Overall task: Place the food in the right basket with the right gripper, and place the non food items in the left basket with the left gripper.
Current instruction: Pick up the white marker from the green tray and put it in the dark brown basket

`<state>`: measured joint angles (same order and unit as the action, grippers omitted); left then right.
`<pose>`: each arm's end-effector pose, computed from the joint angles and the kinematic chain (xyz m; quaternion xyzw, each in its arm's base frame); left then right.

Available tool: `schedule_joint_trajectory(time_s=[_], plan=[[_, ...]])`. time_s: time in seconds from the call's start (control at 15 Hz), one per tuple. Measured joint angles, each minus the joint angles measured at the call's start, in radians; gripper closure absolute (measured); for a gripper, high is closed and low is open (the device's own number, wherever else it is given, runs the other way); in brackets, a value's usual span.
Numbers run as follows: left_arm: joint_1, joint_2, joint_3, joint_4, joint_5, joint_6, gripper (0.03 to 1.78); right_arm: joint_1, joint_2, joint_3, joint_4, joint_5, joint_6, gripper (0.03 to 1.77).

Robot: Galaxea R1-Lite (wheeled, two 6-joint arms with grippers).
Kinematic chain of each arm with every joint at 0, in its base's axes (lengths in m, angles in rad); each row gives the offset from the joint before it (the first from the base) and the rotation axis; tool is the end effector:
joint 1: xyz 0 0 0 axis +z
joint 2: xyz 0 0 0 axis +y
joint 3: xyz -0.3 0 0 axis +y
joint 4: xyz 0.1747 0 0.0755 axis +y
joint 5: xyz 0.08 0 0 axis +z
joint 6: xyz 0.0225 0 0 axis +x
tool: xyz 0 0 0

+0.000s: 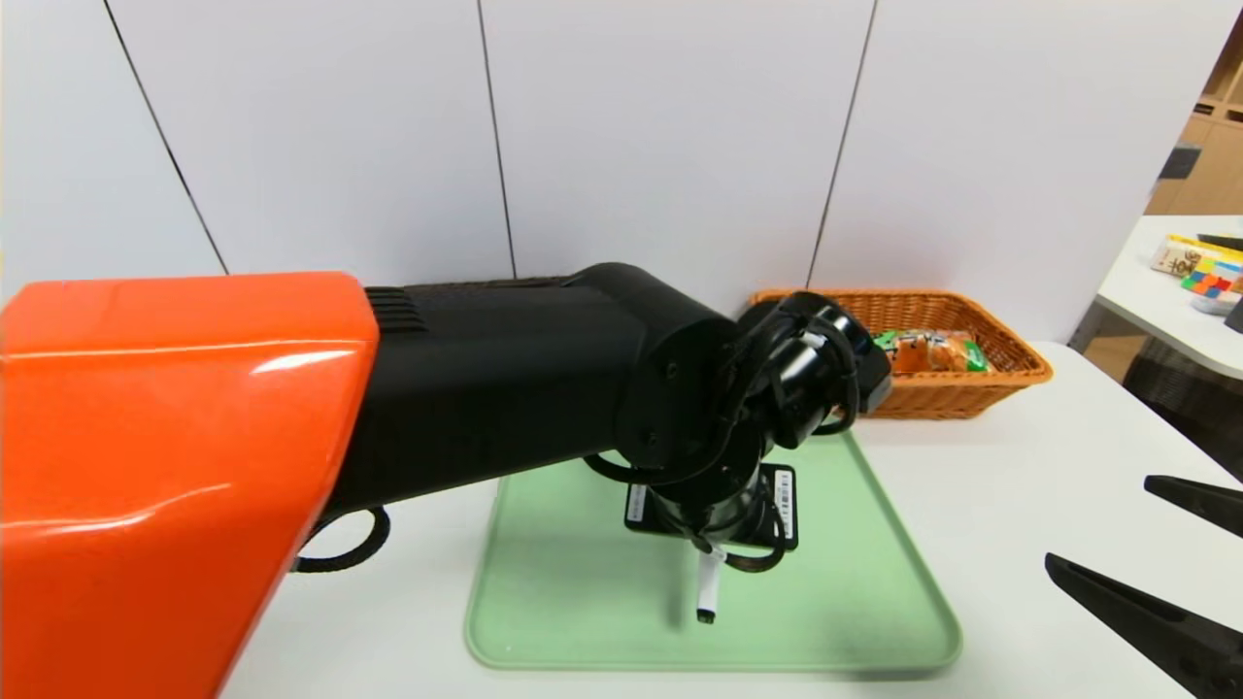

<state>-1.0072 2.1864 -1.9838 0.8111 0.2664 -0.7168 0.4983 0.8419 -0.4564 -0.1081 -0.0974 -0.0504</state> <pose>0.2258 -0.3462 0.1974 -0.0156 0.4765 -0.1595 0.8645 0.0792 0.0406 0.2000 -0.0650 0.1272 0.2005 0.9692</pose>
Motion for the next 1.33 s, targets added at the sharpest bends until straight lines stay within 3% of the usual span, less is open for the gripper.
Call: schedule_joint_trajectory(time_s=[0.27, 0.8, 1.33], plan=[[-0.020, -0.084, 0.000, -0.015, 0.041, 0.162, 1.65, 0.000, 0.000, 0.000, 0.000, 0.000, 0.000, 0.10], [-0.004, -0.294, 0.000, -0.056, 0.055, 0.733, 1.65, 0.001, 0.000, -0.002, 0.000, 0.001, -0.001, 0.10], [0.230, -0.428, 0.000, -0.126, -0.062, 1.355, 1.65, 0.005, 0.009, -0.006, -0.004, 0.001, -0.023, 0.10]])
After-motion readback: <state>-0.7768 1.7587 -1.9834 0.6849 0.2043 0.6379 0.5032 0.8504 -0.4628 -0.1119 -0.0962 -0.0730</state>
